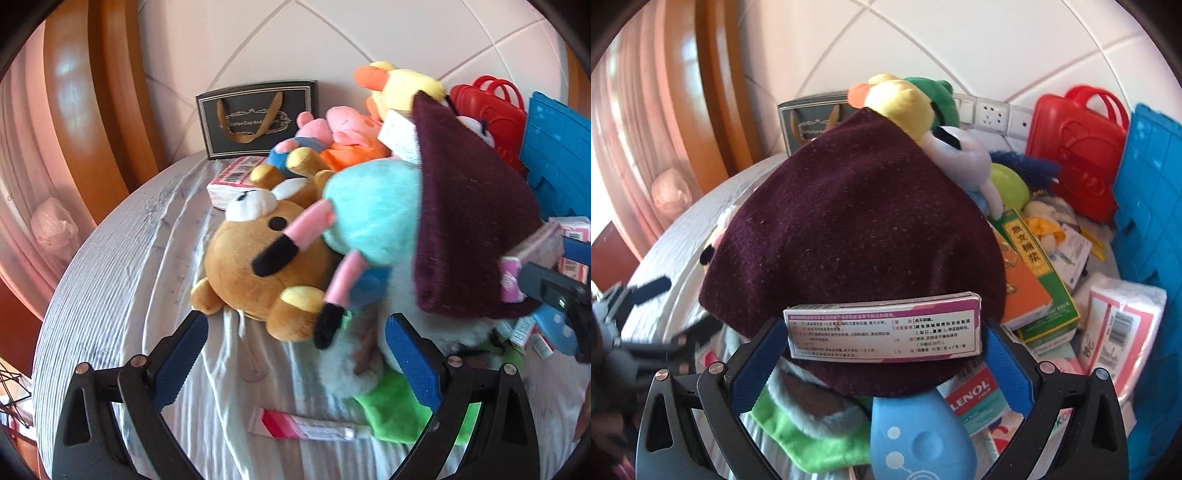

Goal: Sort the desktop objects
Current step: 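Close right tool on the maroon knit cloth while left tool pushes toward the brown bear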

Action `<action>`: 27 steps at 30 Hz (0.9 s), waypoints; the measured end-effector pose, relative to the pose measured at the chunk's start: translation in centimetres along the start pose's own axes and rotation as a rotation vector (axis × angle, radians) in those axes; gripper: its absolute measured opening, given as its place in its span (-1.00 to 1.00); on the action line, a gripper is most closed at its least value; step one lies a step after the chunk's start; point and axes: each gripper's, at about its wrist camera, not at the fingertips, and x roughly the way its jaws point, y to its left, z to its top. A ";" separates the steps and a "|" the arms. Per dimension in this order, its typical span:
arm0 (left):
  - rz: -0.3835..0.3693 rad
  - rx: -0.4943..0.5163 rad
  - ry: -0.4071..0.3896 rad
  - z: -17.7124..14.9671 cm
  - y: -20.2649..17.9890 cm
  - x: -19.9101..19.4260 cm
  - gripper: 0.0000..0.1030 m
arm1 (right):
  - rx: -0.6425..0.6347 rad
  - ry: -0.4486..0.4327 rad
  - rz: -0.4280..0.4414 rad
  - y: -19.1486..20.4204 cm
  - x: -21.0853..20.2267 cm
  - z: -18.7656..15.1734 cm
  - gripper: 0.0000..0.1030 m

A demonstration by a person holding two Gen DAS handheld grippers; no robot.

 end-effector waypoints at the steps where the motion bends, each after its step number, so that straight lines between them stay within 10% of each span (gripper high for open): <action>1: 0.003 -0.002 0.006 0.2 0.3 0.5 0.90 | -0.013 0.004 -0.007 0.2 0.2 0.0 1.00; 6: -0.003 0.034 0.020 1.4 1.2 3.3 0.90 | -0.008 0.016 -0.028 0.2 0.6 -0.2 0.94; 8: -0.028 0.049 0.018 1.8 1.4 4.1 0.90 | 0.017 0.008 -0.026 -0.2 0.3 -0.5 0.47; 11: -0.081 0.083 0.018 1.8 1.5 5.0 0.90 | 0.063 -0.008 -0.020 -1.4 -0.4 -0.8 0.30; 21: -0.226 0.053 0.024 2.6 4.7 7.0 0.99 | 0.042 -0.043 -0.093 -0.7 -2.3 -1.8 0.75; 27: -0.156 0.090 0.043 4.3 4.1 9.9 1.00 | 0.035 -0.042 -0.132 0.6 -2.4 -2.5 0.98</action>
